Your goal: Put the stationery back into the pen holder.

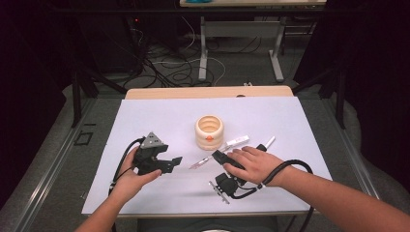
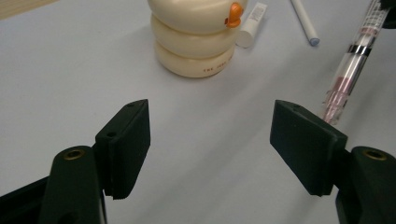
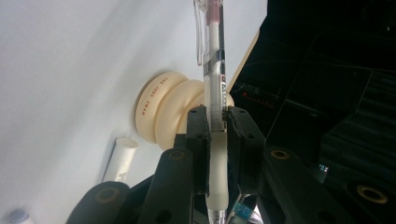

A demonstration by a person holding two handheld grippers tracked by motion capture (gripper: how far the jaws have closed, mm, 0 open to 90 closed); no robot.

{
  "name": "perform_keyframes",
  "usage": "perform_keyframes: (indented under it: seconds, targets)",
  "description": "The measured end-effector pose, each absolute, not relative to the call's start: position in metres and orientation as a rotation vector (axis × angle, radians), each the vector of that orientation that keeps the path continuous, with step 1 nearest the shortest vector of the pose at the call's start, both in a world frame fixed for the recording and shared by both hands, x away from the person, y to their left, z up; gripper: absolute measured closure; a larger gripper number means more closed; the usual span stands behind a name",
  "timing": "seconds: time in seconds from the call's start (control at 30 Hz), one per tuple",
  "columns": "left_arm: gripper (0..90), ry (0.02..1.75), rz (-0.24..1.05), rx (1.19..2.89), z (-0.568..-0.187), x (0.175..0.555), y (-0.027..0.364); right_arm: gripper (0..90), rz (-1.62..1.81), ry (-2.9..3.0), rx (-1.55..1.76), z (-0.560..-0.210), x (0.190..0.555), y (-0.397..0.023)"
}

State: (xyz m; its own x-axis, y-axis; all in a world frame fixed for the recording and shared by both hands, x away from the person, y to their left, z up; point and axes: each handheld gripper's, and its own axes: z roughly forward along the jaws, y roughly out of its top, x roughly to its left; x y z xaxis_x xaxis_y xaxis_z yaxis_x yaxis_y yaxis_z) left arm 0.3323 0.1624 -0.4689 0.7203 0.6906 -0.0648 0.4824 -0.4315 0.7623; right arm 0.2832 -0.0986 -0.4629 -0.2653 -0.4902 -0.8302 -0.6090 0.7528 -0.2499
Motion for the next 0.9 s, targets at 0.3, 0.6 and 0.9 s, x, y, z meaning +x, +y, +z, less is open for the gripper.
perform_keyframes:
  seconds: [0.3, 0.6, 0.9]
  targets:
    - [39.2, 0.816, 0.248, 2.14, -0.462, 0.331, 0.144, 79.9, 0.065, 1.896, -0.955, -0.47, 0.28, -0.098]
    - [46.8, 0.766, 0.148, 2.168, -0.459, 0.33, 0.124, 79.8, 0.046, 1.868, -1.019, -0.476, 0.279, -0.096]
    - [58.0, 0.725, 0.05, 2.227, -0.457, 0.33, 0.111, 79.8, 0.028, 1.851, -1.049, -0.478, 0.278, -0.095]
